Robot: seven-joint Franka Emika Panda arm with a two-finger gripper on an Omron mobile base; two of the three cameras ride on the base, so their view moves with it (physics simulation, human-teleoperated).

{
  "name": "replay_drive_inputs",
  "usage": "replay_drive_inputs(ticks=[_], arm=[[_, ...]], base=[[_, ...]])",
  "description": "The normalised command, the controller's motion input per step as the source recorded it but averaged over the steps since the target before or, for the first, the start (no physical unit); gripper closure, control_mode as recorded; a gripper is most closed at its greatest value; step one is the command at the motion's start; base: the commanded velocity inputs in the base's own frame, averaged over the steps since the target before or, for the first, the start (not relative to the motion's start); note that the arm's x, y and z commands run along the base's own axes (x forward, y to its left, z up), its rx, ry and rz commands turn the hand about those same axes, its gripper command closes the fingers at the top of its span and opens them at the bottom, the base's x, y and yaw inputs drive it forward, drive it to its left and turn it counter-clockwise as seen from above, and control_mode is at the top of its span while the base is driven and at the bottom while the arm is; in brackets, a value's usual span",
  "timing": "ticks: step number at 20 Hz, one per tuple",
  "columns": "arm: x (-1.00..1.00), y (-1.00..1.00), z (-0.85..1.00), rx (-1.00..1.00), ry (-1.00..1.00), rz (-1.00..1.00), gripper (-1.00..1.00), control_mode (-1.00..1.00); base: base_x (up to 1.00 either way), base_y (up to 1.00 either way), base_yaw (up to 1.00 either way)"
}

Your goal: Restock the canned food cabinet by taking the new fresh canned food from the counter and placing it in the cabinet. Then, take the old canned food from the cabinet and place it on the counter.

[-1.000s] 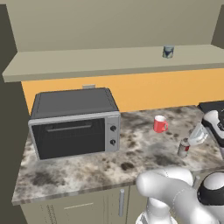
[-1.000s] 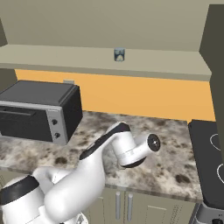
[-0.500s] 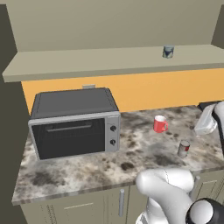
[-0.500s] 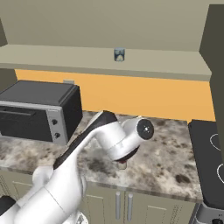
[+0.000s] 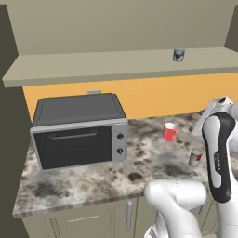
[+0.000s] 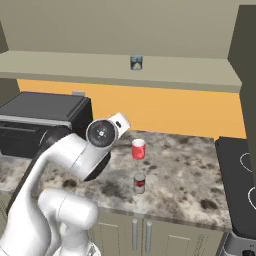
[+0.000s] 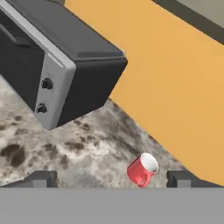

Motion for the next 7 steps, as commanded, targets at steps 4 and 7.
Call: replay_drive_inputs(ticks=[4, 7], arm=[[-0.27, 0.75, 0.98, -0.29, -0.07, 0.01, -1.00, -1.00], [-0.40, 0.19, 0.40, -0.19, -0.40, 0.03, -1.00, -1.00]], base=[[0.00, 0.00, 0.00], [0.00, 0.00, 0.00]])
